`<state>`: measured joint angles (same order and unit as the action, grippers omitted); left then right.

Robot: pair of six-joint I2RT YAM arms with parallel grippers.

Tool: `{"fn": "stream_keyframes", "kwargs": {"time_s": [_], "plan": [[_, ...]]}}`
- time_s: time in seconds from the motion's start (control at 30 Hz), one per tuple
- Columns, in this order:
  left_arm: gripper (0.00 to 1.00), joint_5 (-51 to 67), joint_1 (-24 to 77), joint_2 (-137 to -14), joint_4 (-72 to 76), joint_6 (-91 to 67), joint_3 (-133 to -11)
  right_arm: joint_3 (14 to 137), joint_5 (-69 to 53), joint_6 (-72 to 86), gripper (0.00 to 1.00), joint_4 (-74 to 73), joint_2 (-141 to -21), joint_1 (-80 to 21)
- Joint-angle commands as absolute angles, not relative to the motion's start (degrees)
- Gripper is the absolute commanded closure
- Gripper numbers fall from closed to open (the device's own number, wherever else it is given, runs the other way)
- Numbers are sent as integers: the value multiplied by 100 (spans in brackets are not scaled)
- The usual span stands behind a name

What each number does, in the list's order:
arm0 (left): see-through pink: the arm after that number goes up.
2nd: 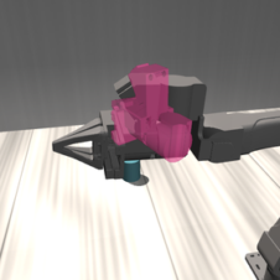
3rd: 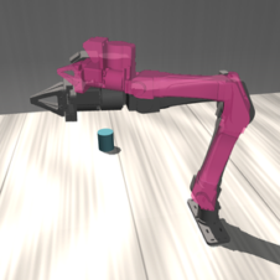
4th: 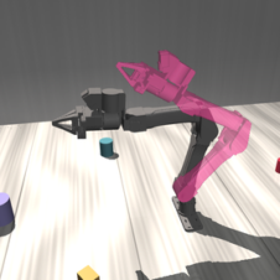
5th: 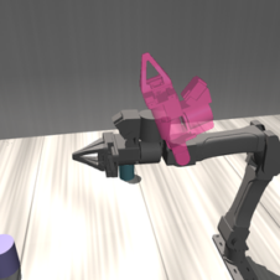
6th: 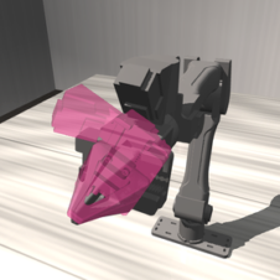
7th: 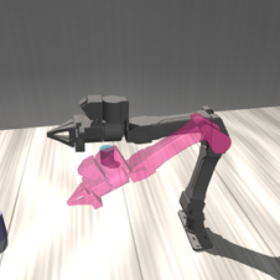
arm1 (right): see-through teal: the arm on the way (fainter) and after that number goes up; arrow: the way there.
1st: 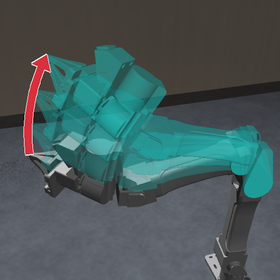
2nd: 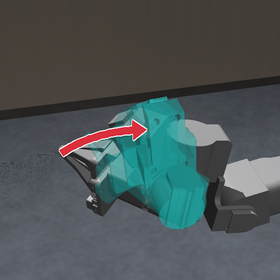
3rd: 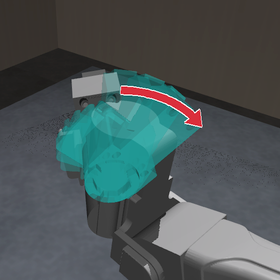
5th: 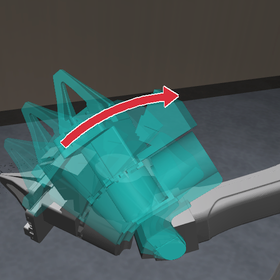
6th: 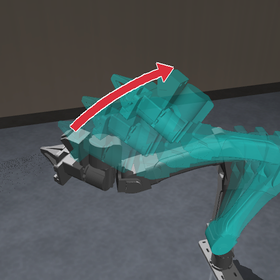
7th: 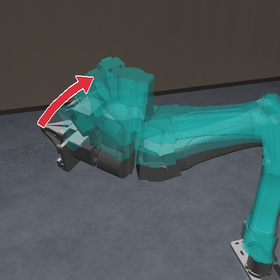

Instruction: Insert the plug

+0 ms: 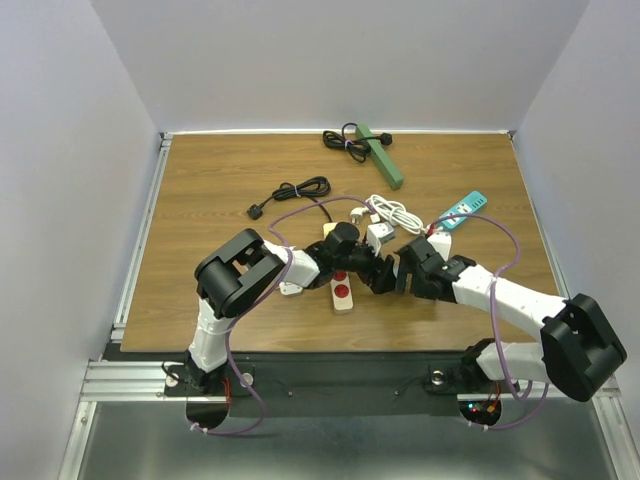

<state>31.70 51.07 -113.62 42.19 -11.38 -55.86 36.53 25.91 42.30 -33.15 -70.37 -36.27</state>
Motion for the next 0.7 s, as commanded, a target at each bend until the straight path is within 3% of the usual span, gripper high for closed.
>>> {"fn": "stream_keyframes", "kwargs": {"time_s": [0.0, 0.67], "plan": [[10, 3937, 5203, -11320, 5132, -1450, -5502, 3771, 2619, 4412, 0, -3103, -7146, -3630], [13, 4772, 5221, -11145, 6179, -2153, -4861, 4192, 3700, 3903, 0, -2400, -7532, -3577]]}}
